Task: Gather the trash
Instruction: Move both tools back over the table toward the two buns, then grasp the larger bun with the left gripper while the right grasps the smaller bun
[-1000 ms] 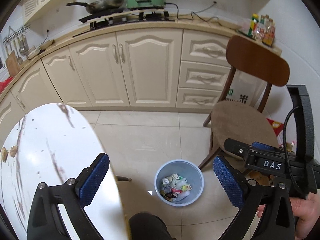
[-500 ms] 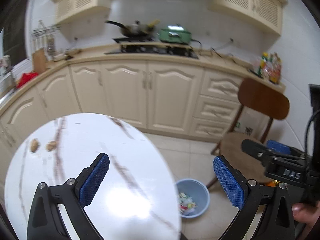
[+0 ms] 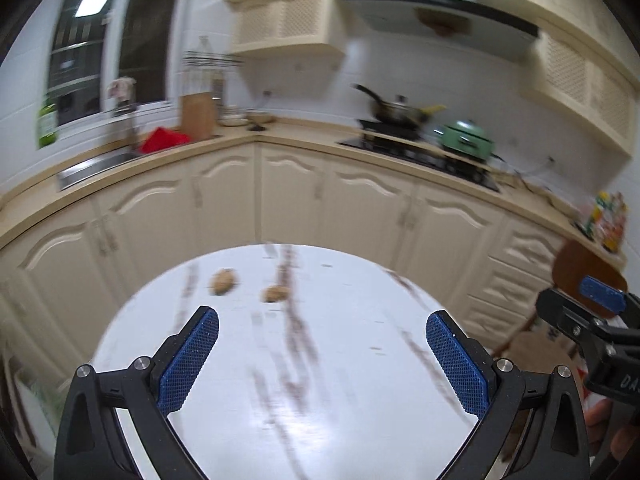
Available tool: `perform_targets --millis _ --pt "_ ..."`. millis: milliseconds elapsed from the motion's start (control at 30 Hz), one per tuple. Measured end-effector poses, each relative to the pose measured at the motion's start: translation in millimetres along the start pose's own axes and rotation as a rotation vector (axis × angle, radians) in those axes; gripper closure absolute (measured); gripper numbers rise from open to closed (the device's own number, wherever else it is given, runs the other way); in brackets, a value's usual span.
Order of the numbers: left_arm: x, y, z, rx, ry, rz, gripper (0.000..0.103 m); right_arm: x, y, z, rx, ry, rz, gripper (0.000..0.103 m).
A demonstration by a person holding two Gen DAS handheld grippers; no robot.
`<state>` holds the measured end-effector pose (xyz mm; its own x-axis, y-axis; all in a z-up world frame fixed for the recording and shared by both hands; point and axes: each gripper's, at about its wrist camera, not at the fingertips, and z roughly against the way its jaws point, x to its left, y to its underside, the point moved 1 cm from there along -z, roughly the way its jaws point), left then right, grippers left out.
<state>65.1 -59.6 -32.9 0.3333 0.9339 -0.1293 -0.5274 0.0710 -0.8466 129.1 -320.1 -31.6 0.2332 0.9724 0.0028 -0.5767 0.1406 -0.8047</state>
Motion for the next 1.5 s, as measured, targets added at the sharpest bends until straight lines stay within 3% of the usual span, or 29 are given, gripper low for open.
perform_targets --millis 267,467,733,867,1167,1333,1400,1467,1500 --pt "61.8 14.0 24.0 -0.002 -0.115 0.121 0.001 86.5 -1.0 -25.7 0.002 -0.093 0.133 0.000" --pt "90.4 13.1 11.4 0.028 -0.165 0.171 0.001 117.9 2.9 -63.0 0.040 -0.130 0.195 0.000" --pt "115.6 -29.5 -86.5 0.116 -0.172 0.166 0.001 136.8 2.2 -153.2 0.167 -0.195 0.217 0.000" --pt "116.3 -47.7 -142.1 0.187 -0.173 0.147 0.001 142.0 2.9 -205.6 0.233 -0.198 0.205 0.000" --pt "114.8 -87.4 -254.8 0.261 -0.214 0.071 0.001 155.6 10.3 -298.2 0.348 -0.204 0.205 0.005" --pt "110.1 -99.4 -304.3 0.288 -0.214 0.043 0.001 160.4 19.9 -322.7 0.384 -0.194 0.227 0.028" --pt "107.5 -99.9 -318.5 0.296 -0.209 0.038 0.001 162.2 22.1 -323.4 0.372 -0.199 0.248 0.032" --pt "106.2 -101.0 -333.3 0.306 -0.200 0.037 0.001 162.8 22.5 -322.6 0.360 -0.220 0.252 0.043" --pt "105.7 -102.2 -342.3 0.314 -0.196 0.036 0.001 163.5 22.1 -322.0 0.353 -0.228 0.259 0.059"
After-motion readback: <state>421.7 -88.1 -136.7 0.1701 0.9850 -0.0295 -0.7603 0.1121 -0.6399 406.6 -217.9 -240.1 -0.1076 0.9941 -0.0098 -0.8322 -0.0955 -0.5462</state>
